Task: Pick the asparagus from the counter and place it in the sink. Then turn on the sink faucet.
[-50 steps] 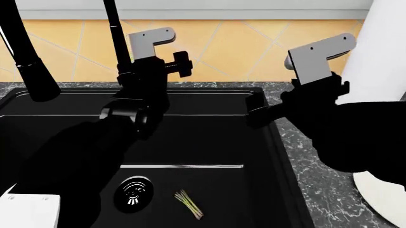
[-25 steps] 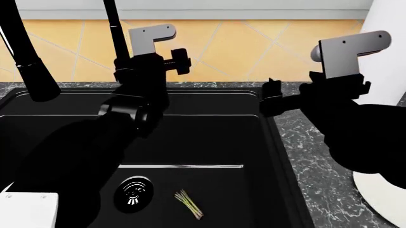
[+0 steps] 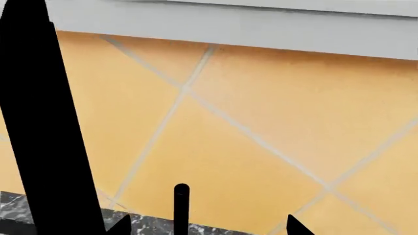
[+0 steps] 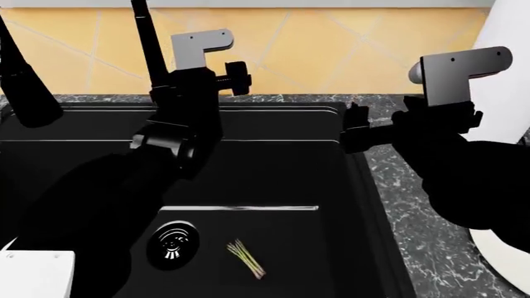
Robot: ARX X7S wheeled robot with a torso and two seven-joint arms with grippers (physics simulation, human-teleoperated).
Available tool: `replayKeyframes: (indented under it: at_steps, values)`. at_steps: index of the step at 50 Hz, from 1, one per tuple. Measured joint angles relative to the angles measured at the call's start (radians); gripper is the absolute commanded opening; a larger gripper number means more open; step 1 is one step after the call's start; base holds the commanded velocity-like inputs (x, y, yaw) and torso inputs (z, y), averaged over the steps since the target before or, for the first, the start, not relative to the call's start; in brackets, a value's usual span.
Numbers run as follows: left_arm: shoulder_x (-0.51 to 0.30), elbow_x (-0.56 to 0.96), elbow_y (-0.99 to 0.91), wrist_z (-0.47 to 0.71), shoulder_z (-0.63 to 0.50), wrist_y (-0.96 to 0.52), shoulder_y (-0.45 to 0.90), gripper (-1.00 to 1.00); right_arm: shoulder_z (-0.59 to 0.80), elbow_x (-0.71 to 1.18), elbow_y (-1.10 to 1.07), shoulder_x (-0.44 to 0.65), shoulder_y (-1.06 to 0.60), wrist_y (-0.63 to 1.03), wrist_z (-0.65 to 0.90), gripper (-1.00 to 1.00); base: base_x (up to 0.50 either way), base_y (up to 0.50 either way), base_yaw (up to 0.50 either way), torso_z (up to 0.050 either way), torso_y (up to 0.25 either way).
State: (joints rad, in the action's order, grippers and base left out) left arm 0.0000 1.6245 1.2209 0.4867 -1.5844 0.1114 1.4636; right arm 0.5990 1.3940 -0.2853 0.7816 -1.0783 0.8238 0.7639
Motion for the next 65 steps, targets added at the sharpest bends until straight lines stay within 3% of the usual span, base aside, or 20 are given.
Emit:
replayKeyframes:
  at_steps: [26, 65]
  values:
    - [0.0, -0.024, -0.011, 0.012, 0.008, 0.068, 0.008, 1.0, 0.015, -0.009, 0.005, -0.008, 0.009, -0.002, -0.022, 1.0, 0.0, 0.0, 0.0, 0.0, -0.011]
    - [0.0, 0.005, -0.027, -0.01, 0.003, 0.057, -0.008, 1.0, 0.008, -0.017, 0.014, -0.01, 0.031, -0.033, -0.037, 1.0, 0.0, 0.0, 0.0, 0.0, 0.0]
